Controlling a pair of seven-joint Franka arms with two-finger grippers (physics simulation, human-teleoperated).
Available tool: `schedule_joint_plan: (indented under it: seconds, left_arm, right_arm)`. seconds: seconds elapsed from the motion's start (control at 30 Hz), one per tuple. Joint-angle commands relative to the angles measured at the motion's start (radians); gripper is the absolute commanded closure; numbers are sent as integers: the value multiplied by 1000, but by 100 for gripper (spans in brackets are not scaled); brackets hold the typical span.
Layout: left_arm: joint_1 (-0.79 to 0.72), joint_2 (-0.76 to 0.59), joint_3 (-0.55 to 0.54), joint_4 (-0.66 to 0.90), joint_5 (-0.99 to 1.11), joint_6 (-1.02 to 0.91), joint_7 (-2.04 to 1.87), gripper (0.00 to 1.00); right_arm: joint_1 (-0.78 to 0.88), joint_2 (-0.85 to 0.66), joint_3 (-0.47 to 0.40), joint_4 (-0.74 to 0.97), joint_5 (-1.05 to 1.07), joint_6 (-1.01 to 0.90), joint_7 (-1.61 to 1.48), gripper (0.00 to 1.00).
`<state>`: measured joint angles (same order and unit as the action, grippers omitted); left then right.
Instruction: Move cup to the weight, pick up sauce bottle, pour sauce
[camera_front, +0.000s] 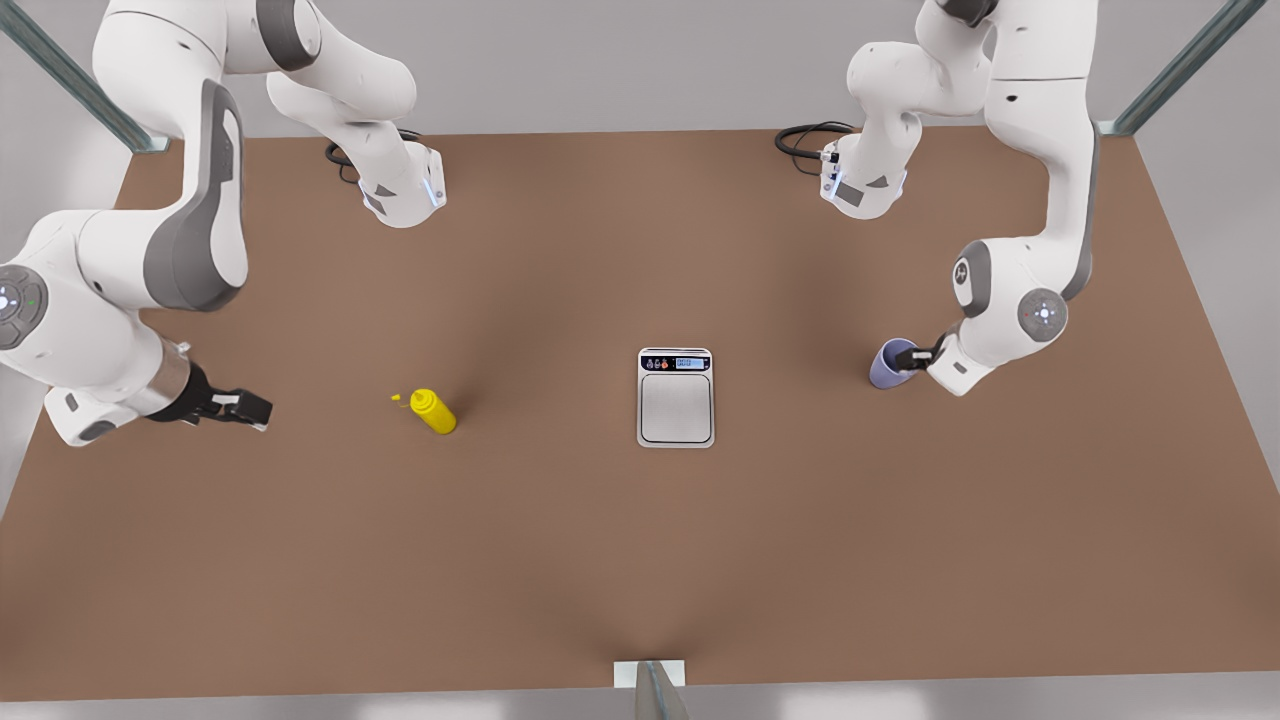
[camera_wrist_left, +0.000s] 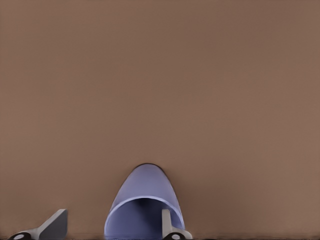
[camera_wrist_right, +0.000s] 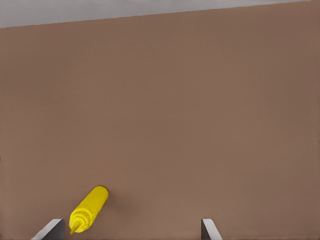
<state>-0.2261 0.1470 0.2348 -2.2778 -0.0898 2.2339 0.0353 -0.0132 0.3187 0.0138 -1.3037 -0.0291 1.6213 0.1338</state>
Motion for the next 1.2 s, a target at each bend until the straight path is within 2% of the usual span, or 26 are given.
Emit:
schedule_joint_plan:
  seconds: [0.0, 0.07, 0.37, 0.47, 0.5, 0.57, 0.6, 0.63, 0.83, 0.93, 0.97, 1.03, 1.17]
  left_arm:
    - [-1, 0, 0, -2, -1, -2, 0, 15]
    - [-1, 3, 0, -15, -1, -8, 0, 22]
    - [-1, 34, 0, -48, 1, 13, 0, 34]
    - [-1, 42, 0, -68, 1, 41, 0, 42]
    - [-1, 42, 0, -68, 1, 41, 0, 48]
    - [-2, 51, 0, -68, 1, 46, 0, 49]
    - [-1, 57, 0, -68, 1, 58, 0, 52]
    - [-2, 62, 0, -68, 1, 58, 0, 52]
    - [-2, 78, 0, -74, 1, 75, 0, 62]
    - [-10, 78, 0, -74, 1, 75, 0, 77]
    - [-12, 78, 0, -74, 1, 75, 0, 79]
    - [-13, 78, 0, -74, 2, 75, 0, 79]
    - [-13, 78, 0, -74, 2, 75, 2, 79]
  right_arm:
    - [1, 0, 0, 1, 0, 0, 15, 0]
    - [-13, -1, -1, 1, 0, -1, 33, 0]
    - [1, 43, 5, 14, 2, 66, 63, 0]
    - [2, 51, 8, 17, 11, 65, 53, 0]
    - [4, 51, 9, 17, 11, 66, 61, 0]
    - [-1, 54, 9, 15, 11, 65, 50, 0]
    - [-1, 53, 9, 17, 9, 65, 47, 0]
    - [1, 53, 9, 15, 8, 55, -9, 0]
    - [-120, 72, 5, -92, 259, 158, -931, 0]
    - [-192, 72, 5, -152, 391, 160, -1197, 0]
    - [-220, 74, 5, -170, 422, 160, -1318, 0]
    - [-270, 86, 5, -203, 501, 149, -1545, 0]
    - [-332, 40, 5, -419, 673, 131, -1936, 0]
